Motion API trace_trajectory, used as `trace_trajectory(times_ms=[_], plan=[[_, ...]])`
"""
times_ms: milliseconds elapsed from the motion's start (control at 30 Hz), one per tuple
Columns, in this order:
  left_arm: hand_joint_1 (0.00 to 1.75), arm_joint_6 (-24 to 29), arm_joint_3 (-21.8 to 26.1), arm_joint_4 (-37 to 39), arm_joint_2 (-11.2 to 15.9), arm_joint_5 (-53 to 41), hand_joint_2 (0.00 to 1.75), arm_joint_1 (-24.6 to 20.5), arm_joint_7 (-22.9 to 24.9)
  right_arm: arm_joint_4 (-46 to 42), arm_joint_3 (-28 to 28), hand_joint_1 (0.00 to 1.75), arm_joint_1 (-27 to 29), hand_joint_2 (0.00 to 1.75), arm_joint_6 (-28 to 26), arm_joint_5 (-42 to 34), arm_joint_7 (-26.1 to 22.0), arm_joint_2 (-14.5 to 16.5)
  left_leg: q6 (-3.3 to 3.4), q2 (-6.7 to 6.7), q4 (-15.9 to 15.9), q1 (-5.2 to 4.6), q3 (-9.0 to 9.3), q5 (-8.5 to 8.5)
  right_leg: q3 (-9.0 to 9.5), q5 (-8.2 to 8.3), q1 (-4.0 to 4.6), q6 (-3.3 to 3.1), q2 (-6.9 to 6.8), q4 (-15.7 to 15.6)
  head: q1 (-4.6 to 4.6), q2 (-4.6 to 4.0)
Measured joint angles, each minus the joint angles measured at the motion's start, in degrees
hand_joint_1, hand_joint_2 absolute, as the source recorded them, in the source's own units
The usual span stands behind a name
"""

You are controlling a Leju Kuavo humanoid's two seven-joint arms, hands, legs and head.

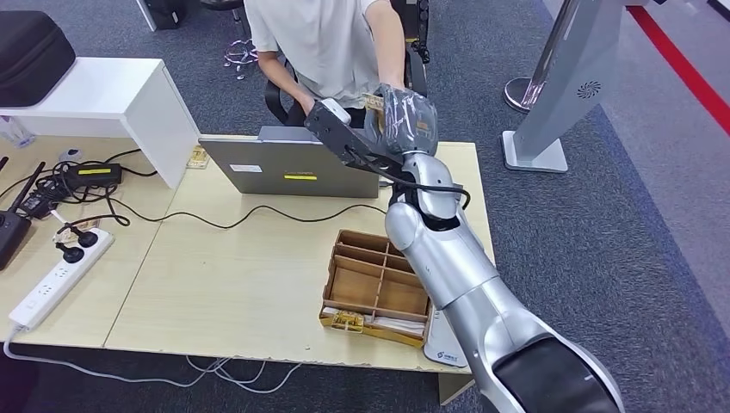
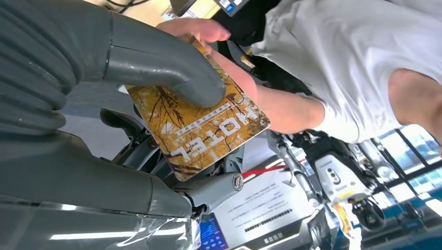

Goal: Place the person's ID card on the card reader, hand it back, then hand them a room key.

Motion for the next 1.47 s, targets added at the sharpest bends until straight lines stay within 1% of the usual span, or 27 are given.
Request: trace_trajectory(times_ms=[67,200,367,467,633,700,733,800,833,900,967,1033,1100,1200,1300,1367,1433,1467], plan=[[0.0,-0.4,0.0,0.0,0.0,0.3,1.75,0.0,0.1,3.4,-0.1,1.75,-1.4,1.75,-0.4,0.1,0.5,0.7,0.0,-0.02,0.0,0.0,0.0,0.0,0.0,-0.01,0.0,0.0,-0.03,0.0,0.0,0.0],[0.0,-1.3,0.0,0.0,0.0,1.4,1.75,0.0,0.9,8.5,-0.5,0.0,-2.7,1.75,-1.3,-0.1,0.2,1.5,0.0,-0.04,0.0,0.0,0.0,0.0,0.02,-0.01,0.0,0.0,-0.05,0.0,0.01,-0.01],[0.0,-1.2,0.0,0.0,0.0,1.0,1.75,0.0,2.8,12.3,-1.0,0.0,-3.0,1.75,-1.9,-0.2,-0.1,1.7,0.0,-0.03,0.0,-0.01,0.0,0.0,0.01,0.0,0.0,0.0,-0.04,0.0,0.01,0.0],[0.0,-0.7,0.0,0.0,0.0,1.0,1.75,0.0,3.1,13.7,-2.0,0.0,-3.2,1.75,-2.3,-0.6,0.0,1.4,0.0,-0.02,0.0,0.0,0.01,0.0,0.0,0.0,0.0,0.0,-0.02,0.0,0.0,-0.01],[0.0,-0.3,0.0,0.0,0.0,1.0,1.75,0.0,3.1,14.9,-4.0,0.0,-3.3,1.75,-2.7,-1.1,0.0,0.0,0.0,-0.02,0.0,-0.01,0.01,0.0,-0.01,0.0,0.0,0.01,-0.02,0.0,0.01,0.0],[0.0,-0.2,0.0,0.0,0.0,1.0,1.75,0.0,3.1,15.2,-4.9,0.0,-3.3,1.75,-3.3,-1.4,0.6,-1.4,0.0,-0.04,0.0,-0.01,0.02,0.0,-0.01,0.01,-0.01,0.01,-0.04,-0.1,-0.01,-0.01],[0.0,-0.1,0.0,0.0,0.0,1.1,1.75,0.0,3.1,15.3,-5.4,0.0,-3.2,1.75,-3.7,-1.5,0.8,-2.5,0.01,-0.09,0.1,-0.01,0.02,0.0,0.0,0.01,-0.01,0.01,-0.09,-0.1,-0.01,-0.01],[0.0,0.0,0.0,0.0,0.0,1.3,1.75,0.0,3.1,15.5,-6.9,0.0,-3.0,1.75,-4.5,-2.0,1.3,-5.7,0.01,-0.25,0.1,-0.01,0.01,0.0,0.05,0.0,-0.01,0.02,-0.26,-0.1,-0.01,-0.01],[0.0,0.1,0.0,0.0,0.0,1.6,1.75,0.0,3.1,15.6,-7.8,0.0,-2.8,1.75,-5.0,-2.5,1.4,-7.7,0.04,-0.36,0.1,-0.01,0.0,0.0,0.1,-0.01,-0.01,0.04,-0.38,-0.1,-0.01,-0.01],[0.0,0.3,0.0,0.0,0.1,2.3,1.75,0.1,3.0,15.9,-10.4,0.0,-1.8,1.75,-6.1,-4.0,1.2,-12.8,0.16,-0.69,0.1,-0.01,-0.04,0.02,0.25,-0.04,-0.01,0.15,-0.7,-0.2,0.01,-0.01],[0.0,0.5,0.1,0.0,0.1,2.8,1.75,0.1,2.9,16.1,-13.6,0.0,-0.3,1.75,-7.0,-5.5,-0.2,-18.0,0.28,-0.97,0.1,-0.02,-0.16,0.04,0.35,-0.05,-0.03,0.31,-0.98,-0.3,0.05,0.0],[0.0,0.5,0.2,0.0,0.1,3.0,1.75,0.1,2.9,16.2,-16.3,0.0,1.1,1.75,-7.4,-6.1,-1.7,-21.7,0.35,-0.9,0.1,-0.07,-0.26,0.01,0.29,0.0,-0.08,0.4,-0.89,-0.3,0.06,0.01],[0.0,0.5,0.3,0.0,0.2,3.0,1.75,0.1,2.9,16.2,-18.1,0.0,2.2,1.75,-7.7,-6.1,-2.1,-23.9,0.46,-0.46,0.1,-0.12,-0.22,-0.09,0.18,0.05,-0.11,0.42,-0.46,-0.3,0.02,-0.01],[0.0,0.5,0.3,0.0,0.2,3.0,1.75,0.1,2.9,16.3,-19.4,0.0,3.2,1.75,-7.8,-5.7,-1.8,-25.8,0.51,-0.16,0.2,-0.12,-0.17,-0.16,0.09,0.06,-0.11,0.42,-0.19,-0.3,0.0,0.0],[0.0,0.5,0.5,0.0,0.2,3.6,1.75,0.1,2.6,16.4,-20.4,0.0,3.9,1.75,-8.0,-5.3,0.4,-27.4,0.5,-0.2,0.2,-0.1,-0.11,-0.15,0.04,0.01,-0.08,0.41,-0.21,-0.3,-0.03,0.0],[0.0,0.4,0.8,0.0,0.2,4.6,1.75,0.2,1.7,16.5,-21.8,0.0,5.8,1.75,-8.4,-6.6,1.5,-29.8,0.51,-0.6,0.2,-0.07,-0.09,-0.15,0.15,-0.16,-0.04,0.55,-0.58,-0.4,-0.03,-0.01],[0.0,-0.1,1.6,0.0,0.4,5.6,1.75,0.5,0.3,16.6,-25.0,0.0,9.4,1.75,-9.4,-10.0,0.2,-33.7,0.55,-1.33,0.2,-0.02,-0.12,-0.16,0.44,-0.4,-0.03,0.7,-1.28,-0.4,0.01,-0.01],[0.0,-0.2,1.9,0.0,0.5,5.8,1.75,0.6,-0.1,16.7,-26.0,0.0,10.4,1.75,-9.7,-11.0,-0.4,-34.8,0.56,-1.54,0.2,-0.01,-0.13,-0.17,0.54,-0.46,-0.03,0.71,-1.48,-0.4,0.02,0.0]])
